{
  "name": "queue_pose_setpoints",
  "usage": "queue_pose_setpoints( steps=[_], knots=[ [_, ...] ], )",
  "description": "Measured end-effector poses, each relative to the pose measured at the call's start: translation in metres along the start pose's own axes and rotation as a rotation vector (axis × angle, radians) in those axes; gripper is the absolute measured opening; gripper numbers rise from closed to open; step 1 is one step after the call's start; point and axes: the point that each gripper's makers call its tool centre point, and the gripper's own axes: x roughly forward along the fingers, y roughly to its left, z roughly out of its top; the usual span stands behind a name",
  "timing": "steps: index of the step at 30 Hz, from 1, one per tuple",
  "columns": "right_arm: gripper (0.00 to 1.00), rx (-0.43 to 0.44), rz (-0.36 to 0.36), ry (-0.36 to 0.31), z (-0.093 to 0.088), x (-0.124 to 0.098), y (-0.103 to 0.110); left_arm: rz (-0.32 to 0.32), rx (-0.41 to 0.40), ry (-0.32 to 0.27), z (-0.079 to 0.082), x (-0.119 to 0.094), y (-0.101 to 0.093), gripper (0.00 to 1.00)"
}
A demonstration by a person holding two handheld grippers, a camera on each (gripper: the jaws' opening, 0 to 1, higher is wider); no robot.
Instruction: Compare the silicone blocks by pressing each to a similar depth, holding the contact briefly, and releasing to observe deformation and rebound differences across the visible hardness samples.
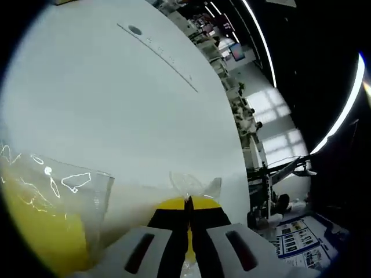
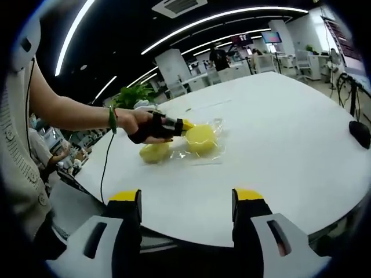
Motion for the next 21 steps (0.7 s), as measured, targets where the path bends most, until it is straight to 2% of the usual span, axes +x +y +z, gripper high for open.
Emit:
queue_pose_setpoints(
  steps=[2,5,7,8,10,16,18,21],
  knots=[
    [0.58,-0.003,0.0,-0.002,0.0,0.0,0.001,-0.021,0.069,0.01,0.0,-0.004,-0.009,0.0],
    [0.57,-0.013,0.007,-0.011,0.003,-0.002,0.004,-0.097,0.139,0.02,-0.002,-0.011,-0.03,0.0],
    [0.57,-0.022,0.007,-0.015,0.004,-0.003,0.005,-0.119,0.19,0.027,-0.005,-0.015,-0.039,0.0],
    [0.57,-0.024,0.007,-0.017,0.005,-0.004,0.005,-0.125,0.271,0.03,-0.007,-0.019,-0.044,0.0],
    [0.57,-0.028,0.006,-0.024,0.006,-0.006,0.005,-0.129,0.381,0.033,-0.011,-0.024,-0.051,0.0],
    [0.57,-0.046,0.003,-0.048,0.01,-0.01,0.008,-0.17,0.634,0.069,-0.026,-0.035,-0.076,0.0],
    [0.57,-0.048,0.005,-0.05,0.01,-0.011,0.01,-0.189,0.672,0.071,-0.03,-0.039,-0.083,0.0],
    [0.57,-0.058,0.008,-0.05,0.01,-0.013,0.013,-0.217,0.67,0.086,-0.038,-0.048,-0.093,0.0]
  ],
)
